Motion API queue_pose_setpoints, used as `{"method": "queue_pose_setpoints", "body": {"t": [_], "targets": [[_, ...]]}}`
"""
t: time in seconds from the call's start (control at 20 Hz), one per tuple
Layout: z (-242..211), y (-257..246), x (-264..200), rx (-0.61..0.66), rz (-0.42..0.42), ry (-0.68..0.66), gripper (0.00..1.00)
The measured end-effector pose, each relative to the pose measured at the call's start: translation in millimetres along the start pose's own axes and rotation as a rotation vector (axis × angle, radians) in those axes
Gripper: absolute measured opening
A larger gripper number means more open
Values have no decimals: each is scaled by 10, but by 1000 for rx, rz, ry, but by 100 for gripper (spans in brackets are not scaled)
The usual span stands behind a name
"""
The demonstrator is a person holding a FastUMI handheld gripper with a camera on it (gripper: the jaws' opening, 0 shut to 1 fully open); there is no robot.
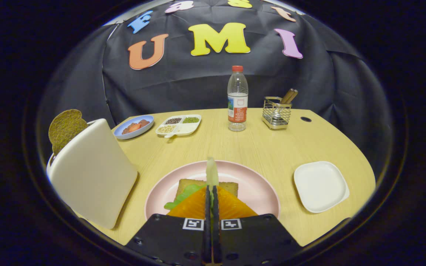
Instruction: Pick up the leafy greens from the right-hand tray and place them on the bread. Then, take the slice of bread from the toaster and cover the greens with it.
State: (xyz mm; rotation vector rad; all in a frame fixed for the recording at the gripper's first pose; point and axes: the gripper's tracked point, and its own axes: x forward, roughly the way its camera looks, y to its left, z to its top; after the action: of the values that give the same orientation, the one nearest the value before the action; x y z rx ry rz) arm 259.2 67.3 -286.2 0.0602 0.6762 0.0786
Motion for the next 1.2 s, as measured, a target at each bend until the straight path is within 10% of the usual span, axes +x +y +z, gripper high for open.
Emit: {"method": "queue_pose_setpoints", "body": {"t": [0.4,0.7,1.2], "targets": [[-47,-118,-49,11,-15,-4,70],[94,-9,-407,13,-21,-57,97],[897,652,-1555,-29,-54,-266,97]]}}
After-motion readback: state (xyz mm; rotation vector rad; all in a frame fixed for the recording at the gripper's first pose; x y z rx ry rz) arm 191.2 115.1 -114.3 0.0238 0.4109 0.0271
